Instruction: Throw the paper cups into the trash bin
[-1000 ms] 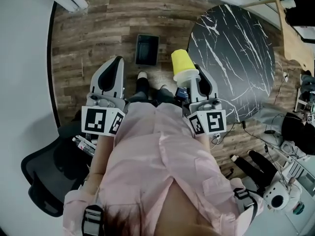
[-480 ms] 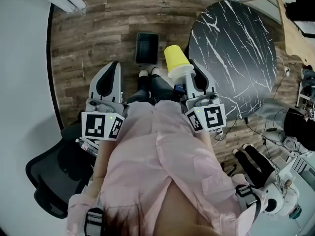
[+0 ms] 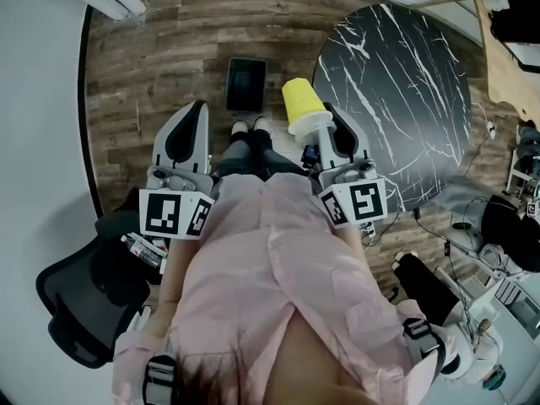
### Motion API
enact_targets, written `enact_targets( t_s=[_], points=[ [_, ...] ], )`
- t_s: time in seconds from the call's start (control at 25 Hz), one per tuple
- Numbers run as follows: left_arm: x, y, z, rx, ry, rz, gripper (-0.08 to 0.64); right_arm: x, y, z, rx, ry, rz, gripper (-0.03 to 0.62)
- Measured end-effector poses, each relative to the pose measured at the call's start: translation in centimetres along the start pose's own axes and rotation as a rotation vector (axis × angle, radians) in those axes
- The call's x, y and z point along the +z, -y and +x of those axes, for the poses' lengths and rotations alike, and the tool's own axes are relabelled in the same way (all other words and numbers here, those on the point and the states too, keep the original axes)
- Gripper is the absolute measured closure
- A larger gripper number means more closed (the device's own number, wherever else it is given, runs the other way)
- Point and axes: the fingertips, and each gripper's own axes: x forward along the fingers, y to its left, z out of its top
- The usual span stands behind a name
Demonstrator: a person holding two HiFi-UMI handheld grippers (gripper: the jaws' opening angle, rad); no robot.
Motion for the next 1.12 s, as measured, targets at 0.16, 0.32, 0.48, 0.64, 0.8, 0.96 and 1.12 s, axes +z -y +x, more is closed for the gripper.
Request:
enact_targets(
  t_s=[0.16,0.32,0.48,0.64,0.8,0.96,1.12],
  points=[
    [-0.5,0.3,0.6,0.019,0.003,-0.004,0.545,-0.4,1.1,0.2,0.015,-0.007,-0.005,0.537],
    [-0.6,0.3,0.8,0.033,-0.002,-0.005,0.545,-0.5,1.4,0.6,0.031,-0.016,-0.004,0.537],
    [-0.5,-0.4,1.0,0.033,-0.01,-0.004,0.545,-0.5,1.4,1.3,0.026,-0.019,0.003,0.537],
    [0.3,-1.7,1.4,0.03,-0.013,-0.002,0.545,-0.2,1.0,2.6,0.011,-0.02,0.016,0.537],
    [0.8,-3.2,1.8,0.031,-0.023,0.002,0.545,0.1,0.4,3.9,0.006,-0.021,0.027,0.537],
    [0.8,-4.4,1.9,0.034,-0.028,-0.005,0.545,0.1,-0.2,5.1,0.007,-0.026,0.027,0.537],
    [0.9,-5.1,2.2,0.033,-0.03,-0.013,0.545,0.3,-0.4,6.0,0.005,-0.026,0.028,0.537]
  ],
)
